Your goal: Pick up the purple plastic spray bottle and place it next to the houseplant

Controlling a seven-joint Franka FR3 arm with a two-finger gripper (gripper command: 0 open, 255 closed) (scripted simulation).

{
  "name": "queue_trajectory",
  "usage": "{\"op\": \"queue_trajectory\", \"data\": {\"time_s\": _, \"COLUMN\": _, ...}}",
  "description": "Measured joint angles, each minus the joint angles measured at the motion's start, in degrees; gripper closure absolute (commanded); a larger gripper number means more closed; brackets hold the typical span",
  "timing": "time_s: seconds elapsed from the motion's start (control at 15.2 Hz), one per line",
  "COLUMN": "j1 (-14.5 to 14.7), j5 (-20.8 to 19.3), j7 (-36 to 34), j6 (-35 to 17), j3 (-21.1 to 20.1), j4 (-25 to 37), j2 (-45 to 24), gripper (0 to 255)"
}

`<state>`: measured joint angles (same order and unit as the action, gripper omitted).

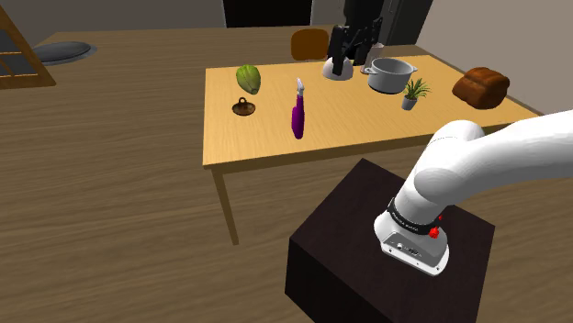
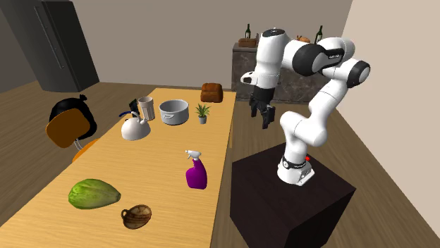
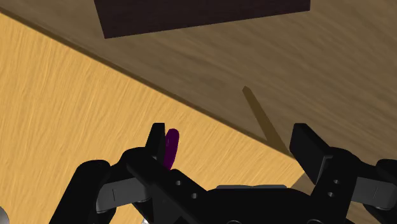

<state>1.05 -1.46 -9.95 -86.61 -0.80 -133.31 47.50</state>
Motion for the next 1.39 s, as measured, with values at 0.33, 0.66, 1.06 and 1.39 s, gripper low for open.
{"op": "queue_trajectory", "data": {"time_s": 0.33, "j1": -0.58, "j5": -0.48, "j7": 1.51, "j6": -3.74, "j3": 2.10, "j4": 0.85, "j2": -6.15, "gripper": 0}}
{"op": "queue_trajectory", "data": {"time_s": 0.66, "j1": -1.44, "j5": -0.75, "j7": 4.34, "j6": -8.61, "j3": 5.48, "j4": 3.80, "j2": -16.60, "gripper": 0}}
{"op": "queue_trajectory", "data": {"time_s": 1.06, "j1": -2.09, "j5": 0.46, "j7": 7.64, "j6": -13.08, "j3": 8.80, "j4": 9.62, "j2": -30.21, "gripper": 0}}
{"op": "queue_trajectory", "data": {"time_s": 1.39, "j1": -3.11, "j5": 2.45, "j7": 11.39, "j6": -15.00, "j3": 11.43, "j4": 16.67, "j2": -42.18, "gripper": 0}}
